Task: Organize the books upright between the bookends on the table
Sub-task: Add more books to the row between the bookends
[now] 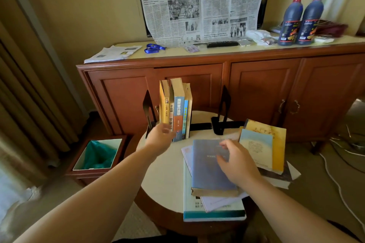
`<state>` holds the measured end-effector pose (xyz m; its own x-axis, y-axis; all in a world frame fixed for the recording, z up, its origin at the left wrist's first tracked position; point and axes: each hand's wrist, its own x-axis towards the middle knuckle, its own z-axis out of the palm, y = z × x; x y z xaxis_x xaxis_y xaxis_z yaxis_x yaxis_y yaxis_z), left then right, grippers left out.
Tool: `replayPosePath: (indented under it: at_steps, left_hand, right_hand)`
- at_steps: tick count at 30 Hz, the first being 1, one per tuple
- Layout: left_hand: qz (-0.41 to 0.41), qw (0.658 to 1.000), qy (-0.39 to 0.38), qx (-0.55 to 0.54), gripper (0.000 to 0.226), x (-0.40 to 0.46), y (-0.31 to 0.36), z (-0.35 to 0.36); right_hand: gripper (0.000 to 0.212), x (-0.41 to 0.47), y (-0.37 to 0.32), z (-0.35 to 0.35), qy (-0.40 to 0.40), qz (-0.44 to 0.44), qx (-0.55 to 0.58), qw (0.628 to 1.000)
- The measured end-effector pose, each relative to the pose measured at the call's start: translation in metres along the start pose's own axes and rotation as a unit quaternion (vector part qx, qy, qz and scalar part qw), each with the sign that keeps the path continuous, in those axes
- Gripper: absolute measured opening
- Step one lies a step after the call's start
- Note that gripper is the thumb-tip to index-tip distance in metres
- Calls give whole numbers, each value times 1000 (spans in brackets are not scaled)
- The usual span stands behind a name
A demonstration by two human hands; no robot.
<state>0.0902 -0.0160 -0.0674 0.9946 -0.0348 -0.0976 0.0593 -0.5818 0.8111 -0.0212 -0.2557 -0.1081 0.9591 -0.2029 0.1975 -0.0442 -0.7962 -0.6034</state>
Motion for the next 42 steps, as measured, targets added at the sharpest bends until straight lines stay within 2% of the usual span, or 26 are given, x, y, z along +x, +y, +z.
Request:
replayPosePath:
  at_steps: [5,9,15,19,24,26,28,30,33,36,39,42]
  left_hand:
    - [-66,990,-127,2,37,-42,-21,39]
    - [-85,981,-173,-22,40,-68,-30,66]
    - [-142,978,-130,-83,39,-81,-28,67]
    - [-179,975,-105,-84,57,-80,-36,54]
    - [-182,983,-29,-15,79,-75,-53,28]
    - [-187,980,-17,64,91,-77,-65,17]
    - [-183,974,-11,135,101,-77,-79,9]
    - [-187,970,-15,157,107,-75,-86,5]
    - [-198,960,-25,194,111,-71,-84,3]
    - [-194,947,-6,254,98,-69,-73,8]
    - [-124,945,18,303,80,-68,-58,23]
    - [-30,963,15,267,73,-66,-37,50]
  right_hand:
    - [44,-27,5,9,-15,62,-41,997]
    - [57,-37,1,13,-25,90,-42,995]
    - [68,-48,-4,15,-47,67,-15,997]
    - [70,-52,-20,25,-89,43,22,995]
    - [72,-49,-48,47,-179,-27,60,982]
    - [75,-44,-57,51,-228,-41,61,971]
    - [74,-39,-61,51,-243,-42,60,967]
    - [66,-35,-58,44,-209,-37,64,975]
    - [48,-26,-35,22,-117,-21,41,992]
    - [34,-18,1,-5,-35,5,23,999]
    - [20,-16,35,-30,66,39,13,997]
    - [30,-12,64,-46,137,100,-60,984]
